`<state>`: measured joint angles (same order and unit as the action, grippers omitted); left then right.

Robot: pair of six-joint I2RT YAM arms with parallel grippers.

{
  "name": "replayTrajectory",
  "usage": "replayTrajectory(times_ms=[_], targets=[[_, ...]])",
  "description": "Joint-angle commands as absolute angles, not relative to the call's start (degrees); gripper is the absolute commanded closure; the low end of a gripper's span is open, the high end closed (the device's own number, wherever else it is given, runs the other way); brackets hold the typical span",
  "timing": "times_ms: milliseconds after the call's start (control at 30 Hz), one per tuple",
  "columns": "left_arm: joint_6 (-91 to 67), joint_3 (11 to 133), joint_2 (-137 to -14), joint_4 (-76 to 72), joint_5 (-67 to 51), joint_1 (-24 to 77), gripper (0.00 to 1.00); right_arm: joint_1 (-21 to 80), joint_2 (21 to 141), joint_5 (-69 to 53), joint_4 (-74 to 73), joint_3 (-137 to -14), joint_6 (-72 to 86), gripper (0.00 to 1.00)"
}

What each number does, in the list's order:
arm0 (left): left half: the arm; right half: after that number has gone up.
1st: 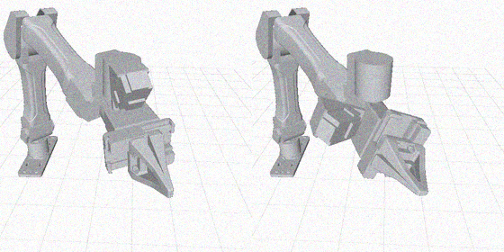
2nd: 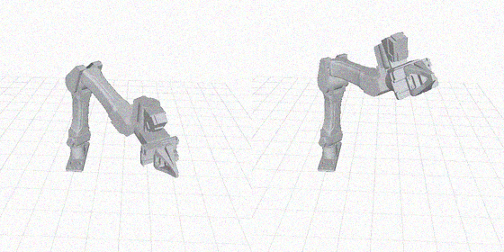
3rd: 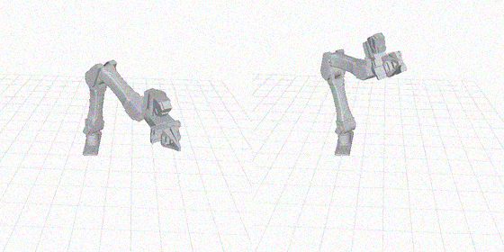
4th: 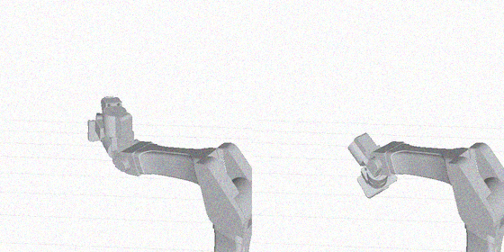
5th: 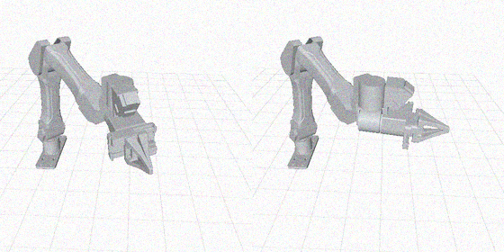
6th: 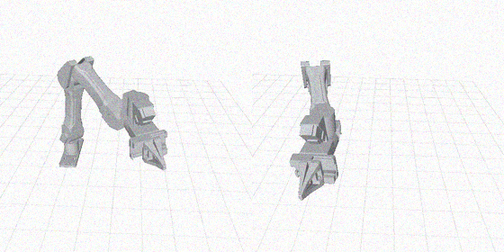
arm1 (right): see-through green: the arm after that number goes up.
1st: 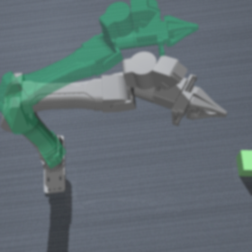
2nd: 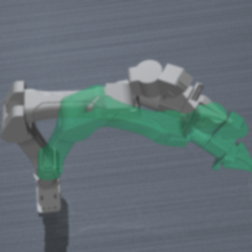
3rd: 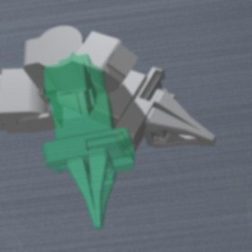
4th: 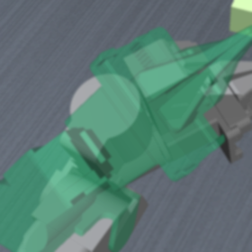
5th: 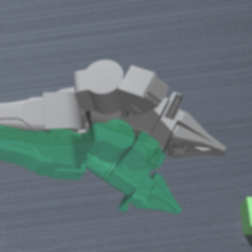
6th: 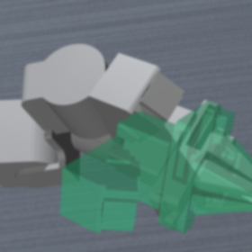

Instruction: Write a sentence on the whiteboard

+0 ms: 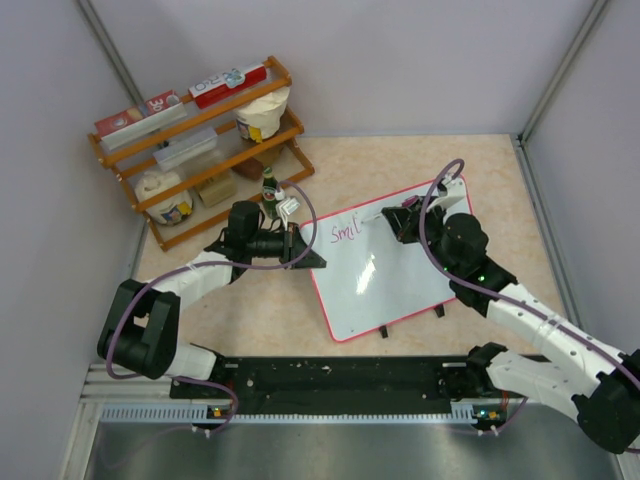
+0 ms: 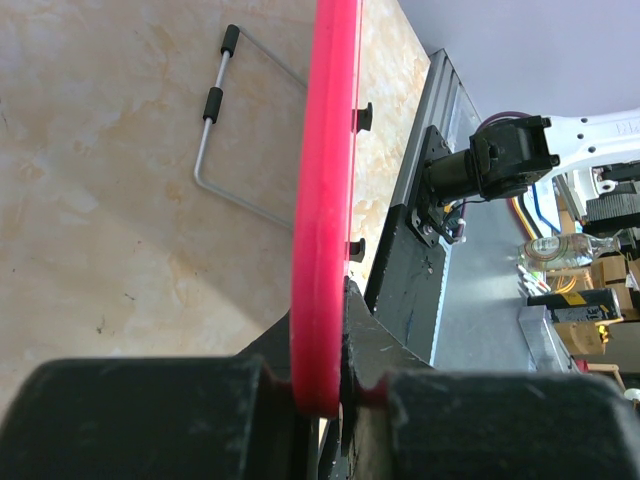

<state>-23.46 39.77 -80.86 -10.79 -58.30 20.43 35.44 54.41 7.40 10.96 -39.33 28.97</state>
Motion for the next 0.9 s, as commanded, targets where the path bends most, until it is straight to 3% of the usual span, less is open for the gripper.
replayTrajectory(times_ms=[0, 867], targets=[[-10.19, 36.83, -83.06, -3.25, -50.19, 23.29, 1.00, 35.16, 54.49, 6.86, 12.66, -39.55, 28.83, 1.00], [-10.28, 36.56, -82.79, -3.25, -50.27, 23.29, 1.00, 34.89, 55.02, 12.92, 10.81, -38.76, 27.60, 1.00]])
